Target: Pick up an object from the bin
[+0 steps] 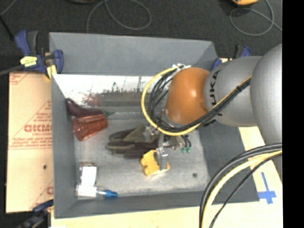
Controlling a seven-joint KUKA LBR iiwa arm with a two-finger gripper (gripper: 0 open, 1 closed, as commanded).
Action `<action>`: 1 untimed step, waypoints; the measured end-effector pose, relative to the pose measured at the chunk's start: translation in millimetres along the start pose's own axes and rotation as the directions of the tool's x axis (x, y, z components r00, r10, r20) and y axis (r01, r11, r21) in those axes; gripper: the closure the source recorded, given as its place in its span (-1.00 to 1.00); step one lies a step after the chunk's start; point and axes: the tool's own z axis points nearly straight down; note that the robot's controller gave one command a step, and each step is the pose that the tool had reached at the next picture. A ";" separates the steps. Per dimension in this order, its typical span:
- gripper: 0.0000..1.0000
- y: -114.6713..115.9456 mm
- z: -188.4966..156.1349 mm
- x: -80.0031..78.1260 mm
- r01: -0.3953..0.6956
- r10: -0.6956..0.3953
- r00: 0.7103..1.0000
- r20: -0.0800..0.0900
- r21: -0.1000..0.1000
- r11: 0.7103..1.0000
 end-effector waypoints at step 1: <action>1.00 0.0 0.0 0.0 0.000 0.000 1.000 0.000 0.000 1.000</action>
Offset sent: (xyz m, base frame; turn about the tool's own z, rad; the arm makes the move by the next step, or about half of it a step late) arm 0.0200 -0.0560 0.0666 -0.3310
